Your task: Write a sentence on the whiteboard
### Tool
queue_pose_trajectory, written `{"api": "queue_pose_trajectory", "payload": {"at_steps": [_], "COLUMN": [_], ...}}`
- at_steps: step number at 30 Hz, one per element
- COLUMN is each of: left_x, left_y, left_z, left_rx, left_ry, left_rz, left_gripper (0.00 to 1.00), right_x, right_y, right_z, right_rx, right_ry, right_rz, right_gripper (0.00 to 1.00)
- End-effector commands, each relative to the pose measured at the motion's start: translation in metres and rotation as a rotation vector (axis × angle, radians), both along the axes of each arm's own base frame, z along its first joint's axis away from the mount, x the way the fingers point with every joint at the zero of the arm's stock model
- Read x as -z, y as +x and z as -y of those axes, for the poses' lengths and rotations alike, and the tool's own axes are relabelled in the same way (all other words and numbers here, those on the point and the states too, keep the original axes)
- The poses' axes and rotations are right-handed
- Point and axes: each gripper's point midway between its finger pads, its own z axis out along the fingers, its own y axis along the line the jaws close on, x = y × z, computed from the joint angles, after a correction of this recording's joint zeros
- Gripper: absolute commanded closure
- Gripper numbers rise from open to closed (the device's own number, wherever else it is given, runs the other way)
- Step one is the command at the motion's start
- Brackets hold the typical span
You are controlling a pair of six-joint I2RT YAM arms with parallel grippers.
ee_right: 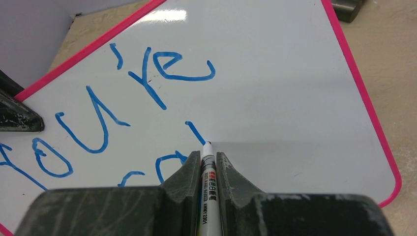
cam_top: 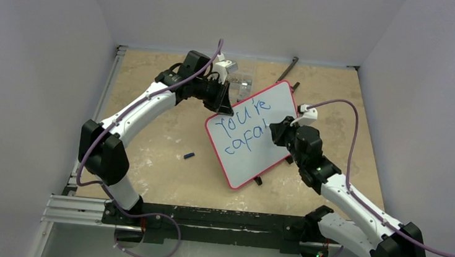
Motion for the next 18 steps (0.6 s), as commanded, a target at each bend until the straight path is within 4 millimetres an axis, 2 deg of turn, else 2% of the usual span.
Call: {"api": "queue_pose_trajectory", "payload": {"at_steps": [1, 8, 18], "left_x": [-0.008, -0.009, -0.010], "left_y": [0.018, 0.018, 0.018], "left_z": [-0.008, -0.009, -0.009], "left_rx": [-0.037, -0.038, -0.039], "left_ry": [0.029, 0.029, 0.028], "left_rz": [0.110, 0.112, 0.114], "left_gripper": [1.00, 1.00, 1.00], "right_x": [-0.025, -0.024, 0.003], "right_y": [0.012, 0.015, 0.005], "right_z": [0.002, 0.011, 0.021], "right_rx": [0.032, 0.081, 0.097], "right_ry": [-0.001, -0.039, -0.069], "right_rz": [0.058, 0.053, -0.003], "right_gripper": [1.00, 1.00, 1.00]}}
